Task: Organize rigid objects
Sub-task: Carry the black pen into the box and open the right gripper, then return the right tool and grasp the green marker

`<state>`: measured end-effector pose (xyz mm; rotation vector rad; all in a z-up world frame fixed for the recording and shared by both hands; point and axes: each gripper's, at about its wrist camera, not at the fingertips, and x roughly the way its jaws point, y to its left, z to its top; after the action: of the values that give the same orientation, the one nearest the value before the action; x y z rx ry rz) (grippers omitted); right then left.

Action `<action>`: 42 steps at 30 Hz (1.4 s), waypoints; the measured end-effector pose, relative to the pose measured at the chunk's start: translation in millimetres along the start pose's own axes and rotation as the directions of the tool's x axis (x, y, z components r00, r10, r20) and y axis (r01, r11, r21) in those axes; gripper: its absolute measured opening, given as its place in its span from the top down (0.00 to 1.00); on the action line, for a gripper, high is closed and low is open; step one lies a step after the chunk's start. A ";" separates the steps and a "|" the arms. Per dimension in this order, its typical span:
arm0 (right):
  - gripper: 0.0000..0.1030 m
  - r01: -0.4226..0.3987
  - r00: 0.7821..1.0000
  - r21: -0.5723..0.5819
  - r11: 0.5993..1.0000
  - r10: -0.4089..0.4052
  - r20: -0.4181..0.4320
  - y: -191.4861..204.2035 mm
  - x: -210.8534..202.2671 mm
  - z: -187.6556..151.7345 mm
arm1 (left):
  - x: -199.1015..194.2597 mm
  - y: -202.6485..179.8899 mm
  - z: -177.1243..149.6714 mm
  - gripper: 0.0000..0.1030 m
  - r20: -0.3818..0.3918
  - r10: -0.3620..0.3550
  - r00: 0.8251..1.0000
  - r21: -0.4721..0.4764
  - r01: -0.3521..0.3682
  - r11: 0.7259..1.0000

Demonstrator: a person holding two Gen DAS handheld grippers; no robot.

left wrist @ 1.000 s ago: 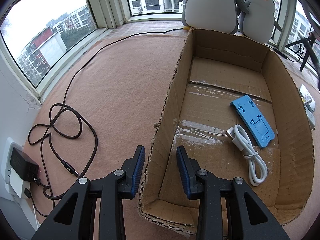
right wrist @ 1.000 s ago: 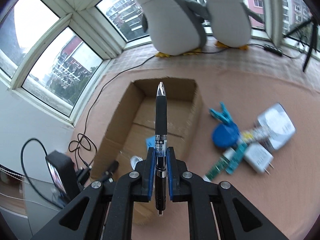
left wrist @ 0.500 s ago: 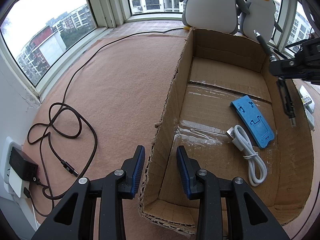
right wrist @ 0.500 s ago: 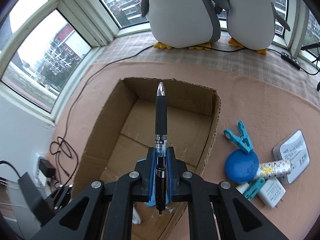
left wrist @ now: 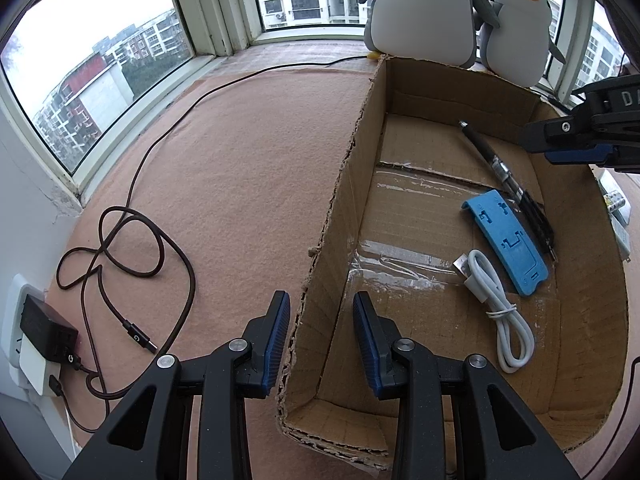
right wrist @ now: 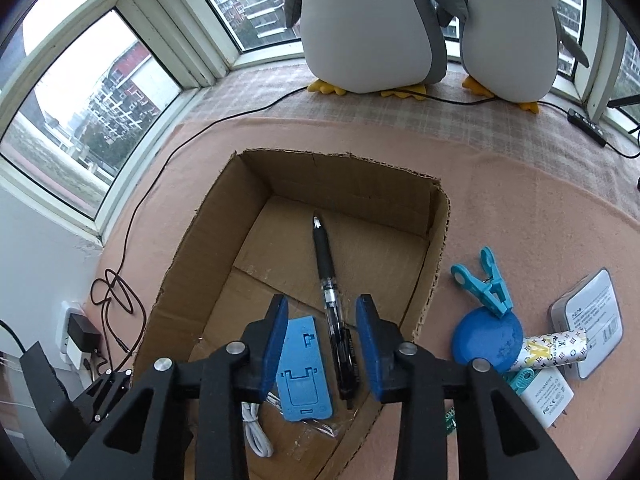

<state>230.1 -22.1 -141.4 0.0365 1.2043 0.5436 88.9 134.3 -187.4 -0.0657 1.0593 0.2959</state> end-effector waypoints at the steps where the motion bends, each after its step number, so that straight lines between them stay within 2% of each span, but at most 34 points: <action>1: 0.68 -0.002 1.000 0.001 1.000 0.002 0.001 -0.1 -0.9 -0.1 | 0.1 -0.1 -0.1 0.65 0.000 0.001 1.000 0.001 -0.001 1.000; 8: 0.67 -0.033 0.999 0.014 0.999 0.032 0.035 -8.2 -25.5 -6.9 | -0.4 -0.6 -0.3 0.65 0.000 0.002 1.000 0.003 -0.002 1.000; 10: 0.60 -0.045 0.998 0.024 0.999 0.044 0.055 -14.5 -37.7 -10.8 | -0.4 -0.7 -0.3 0.65 0.001 0.003 1.000 0.003 -0.003 1.000; 16: 0.55 -0.075 0.992 0.073 0.995 0.067 0.111 -48.2 -76.2 -30.0 | -0.6 -1.9 -0.6 0.65 0.001 0.005 1.000 0.004 -0.005 1.000; 22: 0.52 -0.048 0.995 0.128 0.991 0.036 0.096 -88.6 -92.1 -57.6 | -0.8 -2.1 -0.7 0.65 0.002 0.007 1.000 0.005 -0.007 1.000; 28: 0.52 -0.075 0.996 0.223 0.972 0.064 0.055 -109.9 -84.5 -82.9 | -1.2 -2.6 -0.3 0.65 0.002 0.011 1.000 0.008 -0.011 1.000; 33: 0.52 -0.145 0.989 0.306 0.941 0.149 0.012 -109.1 -61.8 -92.0 | -1.4 -3.0 -0.7 0.65 0.003 0.010 1.000 0.009 -0.010 1.000; 36: 0.59 -0.160 0.985 0.332 0.930 0.171 -0.005 -104.1 -49.2 -94.1 | -1.2 -3.0 -0.6 0.65 0.003 0.011 1.000 0.008 -0.011 1.000; 39: 0.62 -0.159 0.984 0.354 0.922 0.176 -0.015 -99.1 -38.7 -93.2 | -1.2 -3.8 -0.6 0.65 0.004 0.011 1.000 0.006 -0.011 1.000; 42: 0.63 -0.126 0.989 0.370 0.920 0.147 -0.027 -96.0 -30.5 -89.3 | -1.2 -3.5 -0.3 0.65 0.004 0.008 1.000 0.003 -0.008 1.000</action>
<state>179.4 -141.5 -177.8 0.4312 1.3507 0.4351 89.1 130.6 -186.8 -0.0576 1.0562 0.3018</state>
